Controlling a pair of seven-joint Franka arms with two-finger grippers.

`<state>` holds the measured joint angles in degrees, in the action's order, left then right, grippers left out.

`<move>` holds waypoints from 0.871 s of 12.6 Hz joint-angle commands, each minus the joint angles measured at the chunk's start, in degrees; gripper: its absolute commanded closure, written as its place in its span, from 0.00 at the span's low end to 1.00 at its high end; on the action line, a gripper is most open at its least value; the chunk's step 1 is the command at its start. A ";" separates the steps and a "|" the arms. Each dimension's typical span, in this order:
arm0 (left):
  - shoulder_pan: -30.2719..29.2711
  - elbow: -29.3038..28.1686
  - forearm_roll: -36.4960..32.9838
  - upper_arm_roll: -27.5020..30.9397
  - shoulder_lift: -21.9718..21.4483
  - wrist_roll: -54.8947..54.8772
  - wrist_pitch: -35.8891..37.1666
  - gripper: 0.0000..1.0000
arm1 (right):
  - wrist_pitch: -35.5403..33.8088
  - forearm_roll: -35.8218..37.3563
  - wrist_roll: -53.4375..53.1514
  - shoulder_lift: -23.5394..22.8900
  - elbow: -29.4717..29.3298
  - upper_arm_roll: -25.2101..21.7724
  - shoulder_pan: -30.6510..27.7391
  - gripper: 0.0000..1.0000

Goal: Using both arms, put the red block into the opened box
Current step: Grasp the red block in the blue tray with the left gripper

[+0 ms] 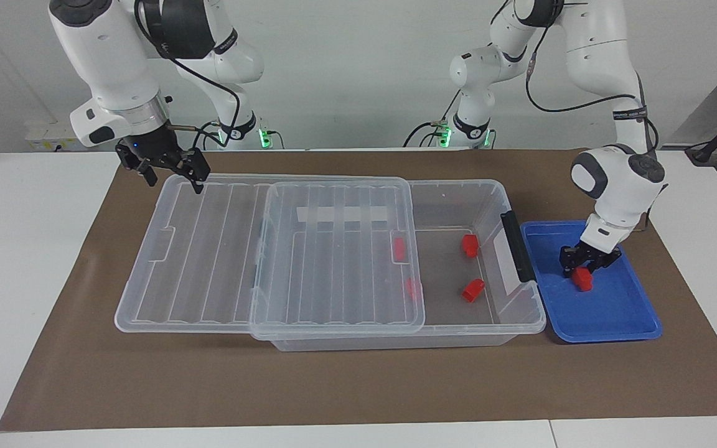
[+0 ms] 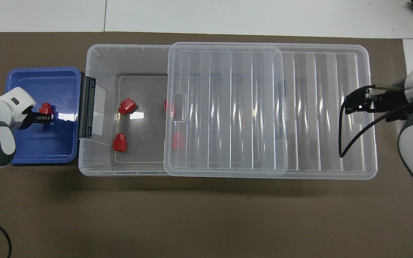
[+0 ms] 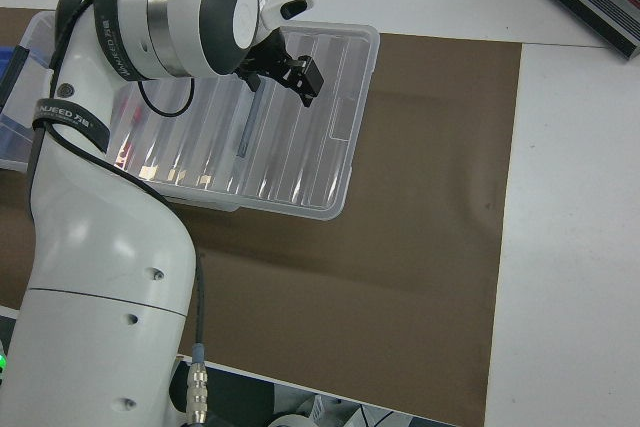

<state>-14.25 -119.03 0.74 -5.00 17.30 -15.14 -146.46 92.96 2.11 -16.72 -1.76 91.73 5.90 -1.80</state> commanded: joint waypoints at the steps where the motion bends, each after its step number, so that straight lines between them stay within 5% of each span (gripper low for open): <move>1: -0.60 0.64 -0.82 -0.36 0.10 -0.33 1.69 1.00 | 0.72 -0.08 -0.50 2.02 2.74 0.52 -0.75 0.00; 4: -0.25 7.47 -0.30 -0.36 -0.51 1.25 12.82 1.00 | 1.87 -0.17 -0.50 2.55 4.06 0.52 -0.75 0.00; 8: 2.81 25.47 1.01 -0.98 -1.22 11.60 38.48 1.00 | 2.13 -0.17 -0.42 3.08 5.12 0.43 -0.83 0.00; 11: 6.42 31.57 3.03 -2.03 -3.58 23.36 48.44 1.00 | 2.05 -0.17 -0.33 3.08 5.03 0.34 -1.36 0.00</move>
<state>-10.18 -90.64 2.13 -6.82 14.32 1.51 -103.15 93.43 2.10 -16.72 -0.42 94.57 5.85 -1.96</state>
